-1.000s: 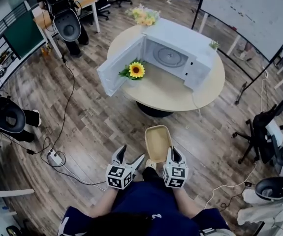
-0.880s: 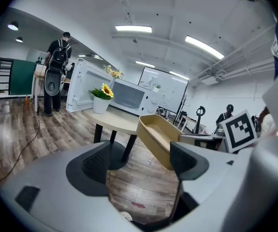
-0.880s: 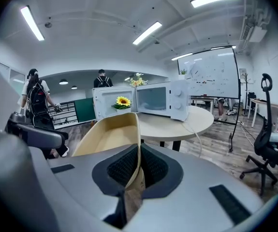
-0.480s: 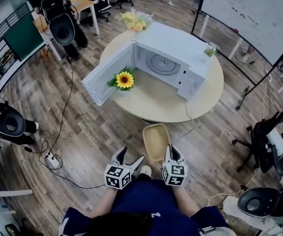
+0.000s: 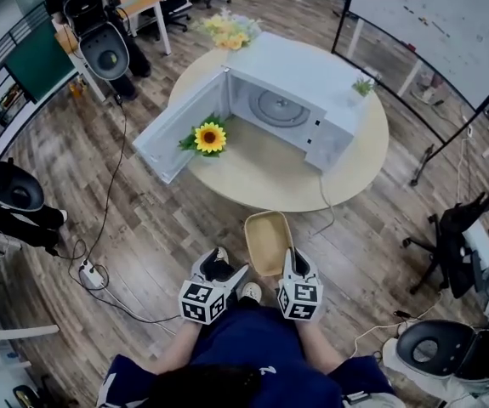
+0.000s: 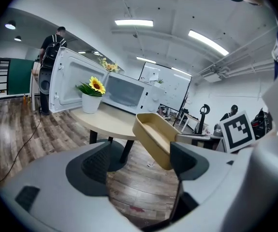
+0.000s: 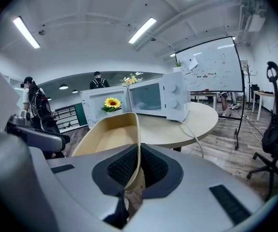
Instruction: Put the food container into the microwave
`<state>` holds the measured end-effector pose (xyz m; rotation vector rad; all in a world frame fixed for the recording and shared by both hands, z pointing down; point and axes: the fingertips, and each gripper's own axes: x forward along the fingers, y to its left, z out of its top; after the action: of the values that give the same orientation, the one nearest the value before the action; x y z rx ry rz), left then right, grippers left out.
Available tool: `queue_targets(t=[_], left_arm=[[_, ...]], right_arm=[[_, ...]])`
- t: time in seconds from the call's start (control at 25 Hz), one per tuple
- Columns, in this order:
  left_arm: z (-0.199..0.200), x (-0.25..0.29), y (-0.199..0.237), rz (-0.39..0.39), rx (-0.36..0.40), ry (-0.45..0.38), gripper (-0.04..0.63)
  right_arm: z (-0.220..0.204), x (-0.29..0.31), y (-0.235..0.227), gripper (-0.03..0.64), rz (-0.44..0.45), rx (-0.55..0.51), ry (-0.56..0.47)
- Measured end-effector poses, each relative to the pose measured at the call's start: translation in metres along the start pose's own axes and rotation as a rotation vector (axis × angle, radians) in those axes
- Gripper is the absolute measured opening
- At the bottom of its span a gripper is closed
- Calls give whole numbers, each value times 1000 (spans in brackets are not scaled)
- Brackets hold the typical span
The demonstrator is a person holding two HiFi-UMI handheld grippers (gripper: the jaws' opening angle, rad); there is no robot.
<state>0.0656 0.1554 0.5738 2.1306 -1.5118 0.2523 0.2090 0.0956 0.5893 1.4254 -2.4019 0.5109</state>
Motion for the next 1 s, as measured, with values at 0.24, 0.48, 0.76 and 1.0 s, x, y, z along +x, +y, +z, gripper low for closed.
queue_targets(t=[0.24, 0.48, 0.76, 1.0], left_arm=[[7, 20, 15, -14, 16, 3, 383], [30, 50, 31, -74, 43, 19, 383], [78, 87, 61, -149, 124, 15, 383], [126, 126, 90, -207, 158, -29, 383]], right_arm=[[7, 11, -9, 25, -46, 28, -11], [23, 36, -14, 25, -102, 43, -13], [52, 84, -20, 25, -176, 69, -12], [82, 132, -22, 25, -219, 75, -26]])
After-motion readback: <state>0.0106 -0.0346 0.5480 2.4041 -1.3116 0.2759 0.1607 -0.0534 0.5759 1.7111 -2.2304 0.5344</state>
